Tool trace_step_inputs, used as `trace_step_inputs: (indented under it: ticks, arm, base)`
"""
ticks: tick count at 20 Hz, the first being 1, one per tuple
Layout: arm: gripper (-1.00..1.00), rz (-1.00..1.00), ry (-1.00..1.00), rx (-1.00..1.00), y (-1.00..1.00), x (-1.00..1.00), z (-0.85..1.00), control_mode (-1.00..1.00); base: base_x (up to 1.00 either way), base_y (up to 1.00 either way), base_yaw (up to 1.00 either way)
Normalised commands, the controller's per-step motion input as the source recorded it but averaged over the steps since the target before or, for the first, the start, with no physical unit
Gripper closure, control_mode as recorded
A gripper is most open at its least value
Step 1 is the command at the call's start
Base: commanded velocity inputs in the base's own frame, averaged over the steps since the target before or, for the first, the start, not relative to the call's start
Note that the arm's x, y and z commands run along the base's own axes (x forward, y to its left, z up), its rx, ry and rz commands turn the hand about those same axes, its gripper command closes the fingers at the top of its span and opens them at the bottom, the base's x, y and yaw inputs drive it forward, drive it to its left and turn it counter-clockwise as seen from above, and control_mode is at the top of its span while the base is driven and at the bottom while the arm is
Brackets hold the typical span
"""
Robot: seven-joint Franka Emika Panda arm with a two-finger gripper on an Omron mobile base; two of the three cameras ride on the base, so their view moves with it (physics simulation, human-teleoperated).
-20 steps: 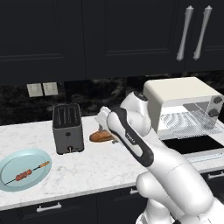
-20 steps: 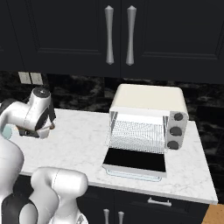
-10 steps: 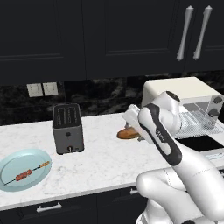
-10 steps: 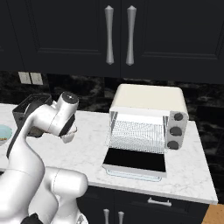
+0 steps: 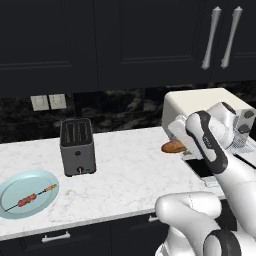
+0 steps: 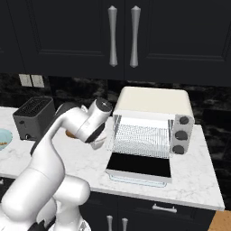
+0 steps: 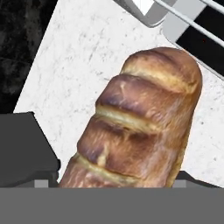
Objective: Pick up the kebab skewer and baguette bread, and place them inside the toaster oven. Close the toaster oven door and start by setting the timer.
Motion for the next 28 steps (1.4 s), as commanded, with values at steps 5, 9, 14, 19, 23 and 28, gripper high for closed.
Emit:
trace_step_inputs:
  ticks: [5,9,14,19,23,28]
  arm:
    - [1.00,0.00,-0.07,0.00,-1.00,0.12,0.00,-1.00]
    - [1.00,0.01,-0.11,0.00,-1.00,0.03,0.03,-1.00]
    - [1.00,0.03,-0.11,0.00,-0.98,0.14,0.01,-1.00]
    - [1.00,0.00,-0.06,0.00,-0.47,0.43,0.00,-1.00]
    - [1.00,0.00,0.00,0.00,-0.31,0.54,0.00,-1.00]
    - [1.00,-0.01,0.00,0.00,0.01,0.28,-0.26,-1.00]
  base:
    - [0.00,0.00,0.00]
    - [0.00,0.00,0.00]
    - [0.00,0.00,0.00]
    - [0.00,0.00,0.00]
    - [0.00,0.00,0.00]
    - [0.00,0.00,0.00]
